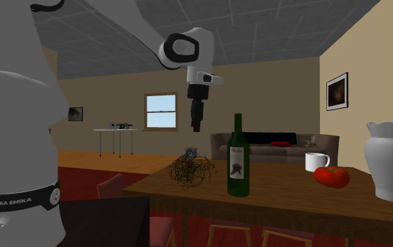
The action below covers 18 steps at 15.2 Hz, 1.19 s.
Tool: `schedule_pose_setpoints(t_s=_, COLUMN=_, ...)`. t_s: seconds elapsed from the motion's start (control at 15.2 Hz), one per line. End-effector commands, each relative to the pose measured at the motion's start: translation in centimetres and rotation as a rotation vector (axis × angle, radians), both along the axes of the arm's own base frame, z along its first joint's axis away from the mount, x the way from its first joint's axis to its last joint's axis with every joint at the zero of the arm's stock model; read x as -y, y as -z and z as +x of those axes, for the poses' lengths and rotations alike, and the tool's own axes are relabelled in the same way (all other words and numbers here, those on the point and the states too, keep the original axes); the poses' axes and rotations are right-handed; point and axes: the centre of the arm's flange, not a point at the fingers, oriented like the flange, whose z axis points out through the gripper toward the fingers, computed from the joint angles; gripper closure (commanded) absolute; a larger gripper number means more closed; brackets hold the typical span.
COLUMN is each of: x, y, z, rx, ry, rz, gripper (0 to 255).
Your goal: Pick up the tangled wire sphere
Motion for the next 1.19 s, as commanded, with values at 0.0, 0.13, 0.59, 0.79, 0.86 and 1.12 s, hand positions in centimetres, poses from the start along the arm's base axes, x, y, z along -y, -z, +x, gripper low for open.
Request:
schedule_pose_setpoints(t_s=0.0, x=-1.5, y=1.8, z=1.3, rx=-0.009, ry=0.001, rz=0.020, gripper=0)
schedule_pose_setpoints(t_s=0.13, x=-3.2, y=3.3, z=2.5, rx=-0.019, ry=0.001, rz=0.039, gripper=0)
schedule_pose_setpoints(t_s=0.59, x=-9.3, y=8.5, z=6.4, rx=-0.053, ry=0.001, rz=0.106, gripper=0)
schedule_pose_setpoints(t_s=0.79, x=-12.0, y=10.6, z=8.1, rx=-0.067, ry=0.001, rz=0.135, gripper=0)
schedule_pose_setpoints(t_s=0.86, x=-12.1, y=10.7, z=8.1, rx=-0.068, ry=0.001, rz=0.136, gripper=0)
schedule_pose_setpoints(t_s=1.12, x=-12.1, y=12.8, z=8.1, rx=-0.068, ry=0.001, rz=0.136, gripper=0)
